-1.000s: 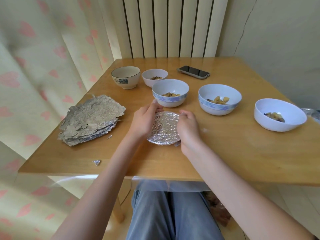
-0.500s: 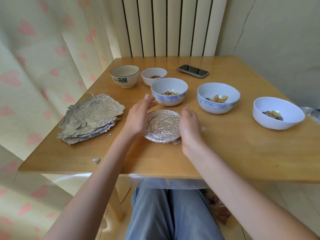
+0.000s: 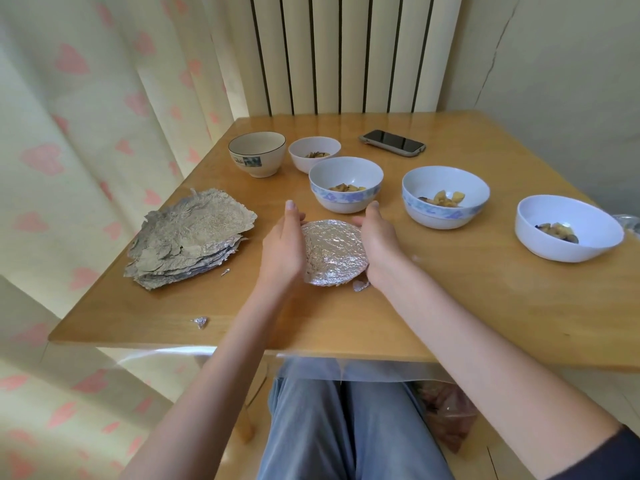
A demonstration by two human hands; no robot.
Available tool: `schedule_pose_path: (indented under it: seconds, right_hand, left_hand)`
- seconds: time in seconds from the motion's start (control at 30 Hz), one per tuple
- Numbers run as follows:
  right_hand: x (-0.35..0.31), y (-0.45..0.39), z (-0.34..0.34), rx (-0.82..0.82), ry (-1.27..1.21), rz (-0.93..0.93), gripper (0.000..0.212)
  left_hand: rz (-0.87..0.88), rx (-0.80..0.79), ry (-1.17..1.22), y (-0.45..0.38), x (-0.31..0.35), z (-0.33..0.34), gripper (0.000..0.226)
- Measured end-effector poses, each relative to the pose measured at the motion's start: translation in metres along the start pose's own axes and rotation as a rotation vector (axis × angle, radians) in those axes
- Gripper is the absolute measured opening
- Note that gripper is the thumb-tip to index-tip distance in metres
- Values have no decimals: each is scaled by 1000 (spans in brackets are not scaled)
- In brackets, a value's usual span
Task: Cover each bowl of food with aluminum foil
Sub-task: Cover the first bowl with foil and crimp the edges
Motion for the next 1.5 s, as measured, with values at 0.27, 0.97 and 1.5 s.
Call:
schedule_pose_path:
  seconds: [0.27, 0.97, 1.5]
  right_hand:
    - [15, 29, 2, 144, -202, -171, 32]
    - [23, 42, 11, 180, -266, -119, 42]
    - [0, 8, 4, -16, -75, 31, 56]
  left_hand:
    - [-54, -303, 211, -15, 9, 8, 58]
    - [-315, -255, 408, -11, 1, 5, 67]
    - [-352, -50, 437, 5, -17, -8, 66]
Point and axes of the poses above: each hand's wrist, its own y-axis away from the middle knuckle, its own z-axis out of the palm, x = y × z, the point moved 6 cm from there along -y, towards the middle knuckle, and after that the axes turned 1 degree about -z, right-handed, at the moved point
